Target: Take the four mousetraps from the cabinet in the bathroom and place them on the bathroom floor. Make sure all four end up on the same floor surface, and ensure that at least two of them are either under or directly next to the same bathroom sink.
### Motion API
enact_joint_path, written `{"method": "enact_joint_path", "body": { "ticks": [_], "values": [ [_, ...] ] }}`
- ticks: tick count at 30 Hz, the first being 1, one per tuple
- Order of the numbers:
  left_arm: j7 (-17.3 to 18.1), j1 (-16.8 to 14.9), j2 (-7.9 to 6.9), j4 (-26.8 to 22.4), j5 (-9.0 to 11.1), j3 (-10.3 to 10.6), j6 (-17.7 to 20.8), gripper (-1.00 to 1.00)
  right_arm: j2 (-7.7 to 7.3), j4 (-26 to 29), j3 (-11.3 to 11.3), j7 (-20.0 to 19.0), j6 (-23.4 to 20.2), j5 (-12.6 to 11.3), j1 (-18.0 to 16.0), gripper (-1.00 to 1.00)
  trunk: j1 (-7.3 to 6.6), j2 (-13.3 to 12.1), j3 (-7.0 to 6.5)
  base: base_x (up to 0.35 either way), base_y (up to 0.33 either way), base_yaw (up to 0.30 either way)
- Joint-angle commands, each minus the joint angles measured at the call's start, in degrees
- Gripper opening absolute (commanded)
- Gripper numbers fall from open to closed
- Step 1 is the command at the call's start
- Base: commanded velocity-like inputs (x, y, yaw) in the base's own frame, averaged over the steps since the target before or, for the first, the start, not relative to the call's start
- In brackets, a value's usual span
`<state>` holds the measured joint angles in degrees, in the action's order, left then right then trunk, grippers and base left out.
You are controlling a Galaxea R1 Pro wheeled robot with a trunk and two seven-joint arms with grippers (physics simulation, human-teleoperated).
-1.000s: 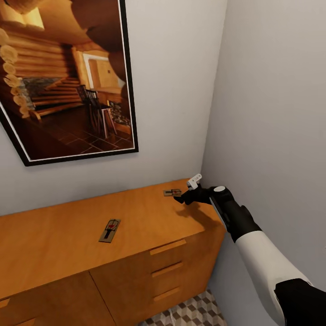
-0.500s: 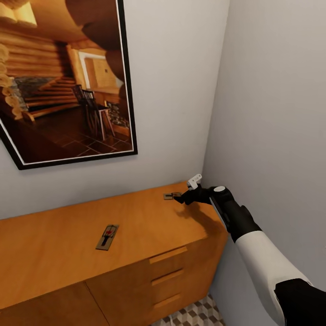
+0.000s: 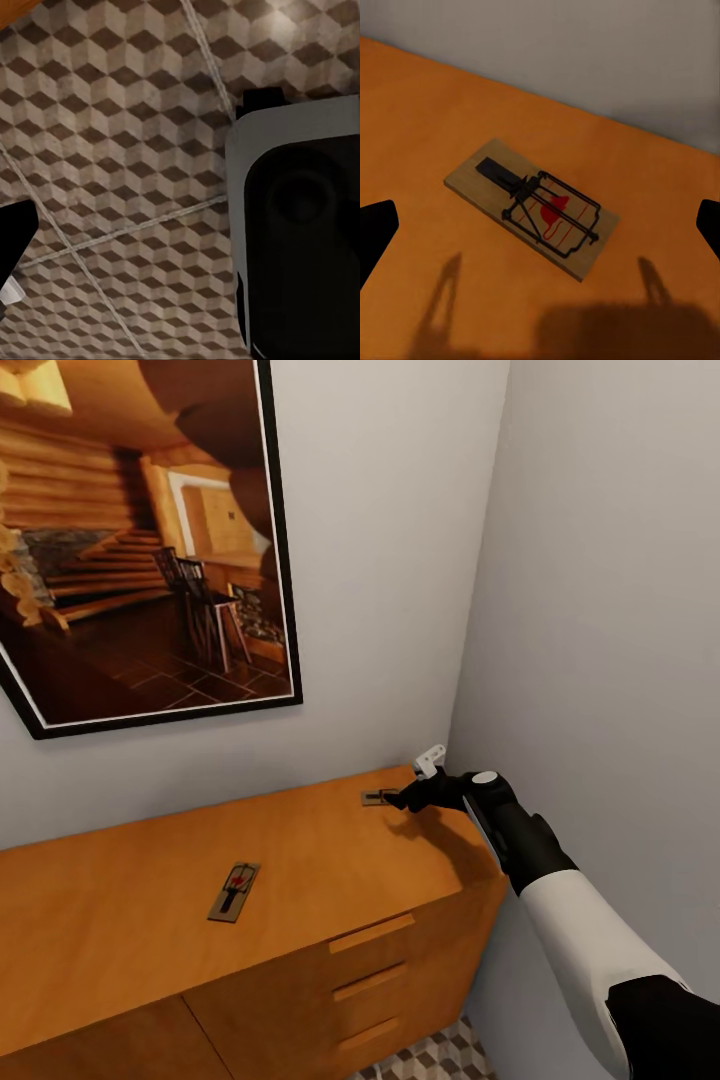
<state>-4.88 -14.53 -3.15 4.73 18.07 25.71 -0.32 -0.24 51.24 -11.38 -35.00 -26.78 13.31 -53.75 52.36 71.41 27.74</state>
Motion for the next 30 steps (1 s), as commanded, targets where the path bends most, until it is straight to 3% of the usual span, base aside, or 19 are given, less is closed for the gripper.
{"method": "enact_joint_path", "body": {
  "ticks": [1, 18, 30],
  "values": [
    [0.0, 0.5, 0.05, 0.1, 0.5, 0.5, 0.0, 1.0, -0.03, 0.0, 0.0, -0.3, -0.1, 0.6, 0.0, 1.0, 0.0, 0.0, 0.06, 0.0, 0.0, 0.0],
    [0.0, 1.6, 0.08, 0.1, 0.5, 0.5, 0.0, 1.0, -0.03, -0.9, 0.0, -0.2, 1.1, 0.6, 0.0, 1.0, 0.0, 0.0, 0.11, 0.0, 0.0, 0.0],
    [0.0, 1.6, 0.08, 0.1, 0.5, 0.5, 0.0, 1.0, -0.03, -1.3, 0.0, -0.2, 1.4, 0.7, 0.0, 1.0, 0.0, 0.0, 1.03, 0.0, 0.0, 0.0]
  ]
}}
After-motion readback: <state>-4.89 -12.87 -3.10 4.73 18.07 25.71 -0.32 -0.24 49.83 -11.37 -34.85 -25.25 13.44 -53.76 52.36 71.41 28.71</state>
